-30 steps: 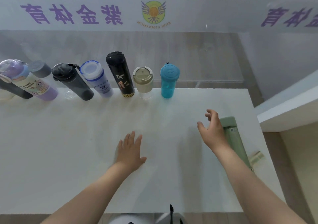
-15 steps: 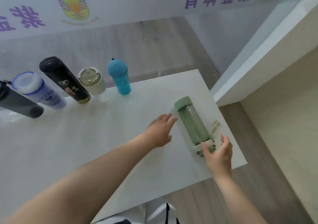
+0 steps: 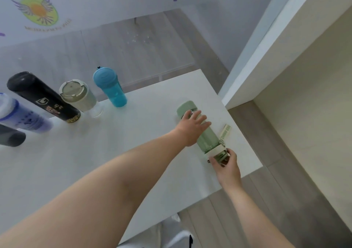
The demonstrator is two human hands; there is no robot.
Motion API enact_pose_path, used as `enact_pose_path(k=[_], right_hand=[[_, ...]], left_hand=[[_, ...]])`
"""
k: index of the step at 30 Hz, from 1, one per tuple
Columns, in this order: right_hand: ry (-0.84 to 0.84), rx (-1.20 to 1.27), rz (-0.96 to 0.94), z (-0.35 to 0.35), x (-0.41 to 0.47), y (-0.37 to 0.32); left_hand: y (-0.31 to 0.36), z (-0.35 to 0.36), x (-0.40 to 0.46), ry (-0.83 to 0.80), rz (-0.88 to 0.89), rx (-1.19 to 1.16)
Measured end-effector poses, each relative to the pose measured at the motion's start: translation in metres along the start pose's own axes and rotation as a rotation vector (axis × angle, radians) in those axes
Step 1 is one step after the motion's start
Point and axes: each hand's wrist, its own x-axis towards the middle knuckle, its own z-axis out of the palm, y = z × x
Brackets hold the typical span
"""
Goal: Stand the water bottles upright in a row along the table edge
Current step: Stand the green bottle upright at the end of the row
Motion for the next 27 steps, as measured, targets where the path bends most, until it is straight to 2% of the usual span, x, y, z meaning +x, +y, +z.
enact_pose_path(k=[4, 10, 15, 18, 23, 27], right_hand=[[0.069, 0.036, -0.098, -0.004, -0.003, -0.01], [0.174, -0.076, -0.387, -0.018, -0.005, -0.054], [0.082, -0.028, -0.595, -0.02, -0.003, -0.102], [-0.028, -0.02, -0.603, -0.008, 0.003, -0.11], [-0.258, 0.011, -0.457, 0.037, 0.018, -0.126], [-0.257, 0.011, -0.445, 0.07, 0.034, -0.147]], left_hand=[[-0.005, 0.01, -0.007, 0.119, -0.042, -0.108], [-0.021, 0.008, -0.028, 0.338, -0.16, -0.535], [-0.041, 0.018, -0.05, 0.501, -0.263, -0.933], [-0.051, 0.021, -0.063, 0.537, -0.324, -1.039], [-0.063, 0.02, -0.079, 0.499, -0.421, -1.243], [-0.071, 0.025, -0.084, 0.443, -0.436, -1.34]])
